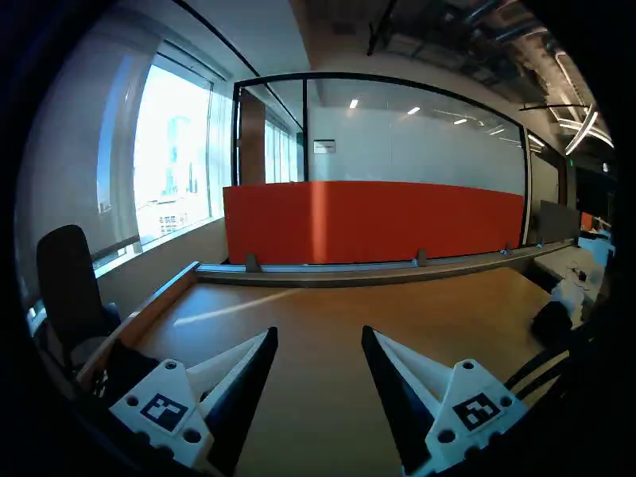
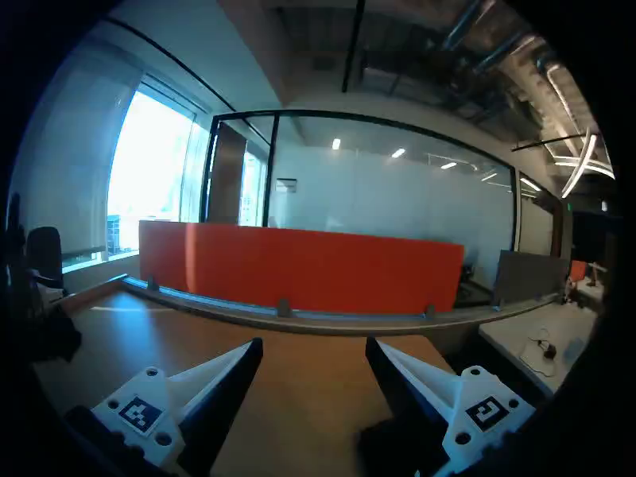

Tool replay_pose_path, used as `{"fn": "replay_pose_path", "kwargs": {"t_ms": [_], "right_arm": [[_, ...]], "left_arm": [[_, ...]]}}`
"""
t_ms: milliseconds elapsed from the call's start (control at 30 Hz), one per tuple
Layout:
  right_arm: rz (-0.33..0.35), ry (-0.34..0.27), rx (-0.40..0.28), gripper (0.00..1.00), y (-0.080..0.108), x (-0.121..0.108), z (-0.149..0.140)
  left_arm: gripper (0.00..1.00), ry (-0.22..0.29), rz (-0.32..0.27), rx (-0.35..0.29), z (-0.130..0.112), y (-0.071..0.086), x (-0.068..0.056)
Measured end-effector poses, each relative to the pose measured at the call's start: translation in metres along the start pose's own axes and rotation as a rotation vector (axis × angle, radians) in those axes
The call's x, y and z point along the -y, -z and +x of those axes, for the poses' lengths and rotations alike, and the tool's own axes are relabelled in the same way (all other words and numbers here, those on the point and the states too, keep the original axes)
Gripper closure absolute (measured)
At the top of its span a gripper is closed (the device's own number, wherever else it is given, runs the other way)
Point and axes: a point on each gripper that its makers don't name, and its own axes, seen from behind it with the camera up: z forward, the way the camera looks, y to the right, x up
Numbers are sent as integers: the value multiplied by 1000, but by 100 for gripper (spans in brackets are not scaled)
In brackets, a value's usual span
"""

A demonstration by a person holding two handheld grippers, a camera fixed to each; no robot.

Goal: Fold towel

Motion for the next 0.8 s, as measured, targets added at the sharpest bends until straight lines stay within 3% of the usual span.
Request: {"fn": "replay_pose_path", "kwargs": {"t_ms": [267,567,800], "right_arm": [[22,-19,-26,0,-7,29,15],[38,-29,-23,0,-10,45,28],[47,-44,-13,0,-16,55,34]], "left_arm": [[22,22,-2,-40,9,-1,7],[22,0,3,-88,18,-4,11],[22,-6,11,-128,11,-11,18]]}}
